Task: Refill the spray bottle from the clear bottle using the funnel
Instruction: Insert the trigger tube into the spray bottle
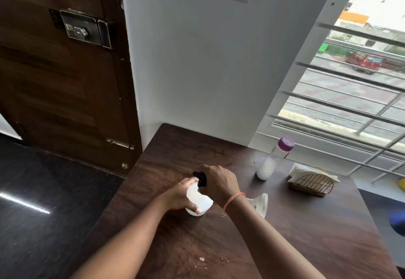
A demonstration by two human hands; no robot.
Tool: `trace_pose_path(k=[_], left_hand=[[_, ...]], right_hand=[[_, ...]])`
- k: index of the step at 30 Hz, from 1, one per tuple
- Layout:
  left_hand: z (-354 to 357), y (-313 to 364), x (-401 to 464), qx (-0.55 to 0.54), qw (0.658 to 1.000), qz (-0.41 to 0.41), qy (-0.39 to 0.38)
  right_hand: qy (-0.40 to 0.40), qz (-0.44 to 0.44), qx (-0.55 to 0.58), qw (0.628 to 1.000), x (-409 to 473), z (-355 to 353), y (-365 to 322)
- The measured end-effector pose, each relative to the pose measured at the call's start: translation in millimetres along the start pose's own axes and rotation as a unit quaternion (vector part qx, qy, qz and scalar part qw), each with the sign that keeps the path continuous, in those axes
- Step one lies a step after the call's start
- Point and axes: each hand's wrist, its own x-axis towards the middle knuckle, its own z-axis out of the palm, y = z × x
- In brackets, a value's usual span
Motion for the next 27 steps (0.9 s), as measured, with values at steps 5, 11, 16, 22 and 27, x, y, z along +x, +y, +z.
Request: trace_pose_path(k=[5, 11, 16, 22, 27], left_hand=[[67, 17, -1, -0.020, 0.965, -0.091, 0.247], [68, 22, -2, -0.059, 0.955, -0.116, 0.268], [17, -13, 13, -0.025, 0.999, 0.016, 0.015], [51, -16, 18, -0.036, 0.992, 0.030, 0.114], [106, 37, 17, -0.133, 0.929, -0.081, 0.335]], right_hand=[[0.049, 0.077, 0.010, 0.996, 0, 5, 3], [-0.004, 0.040, 0.013, 0.999, 2, -6, 30], [-0.064, -0.070, 0.005, 0.995, -7, -4, 20], [0.009, 0.043, 0.021, 0.999, -14, 0, 13], [0.052, 0.115, -0.005, 0.992, -5, 1, 8]])
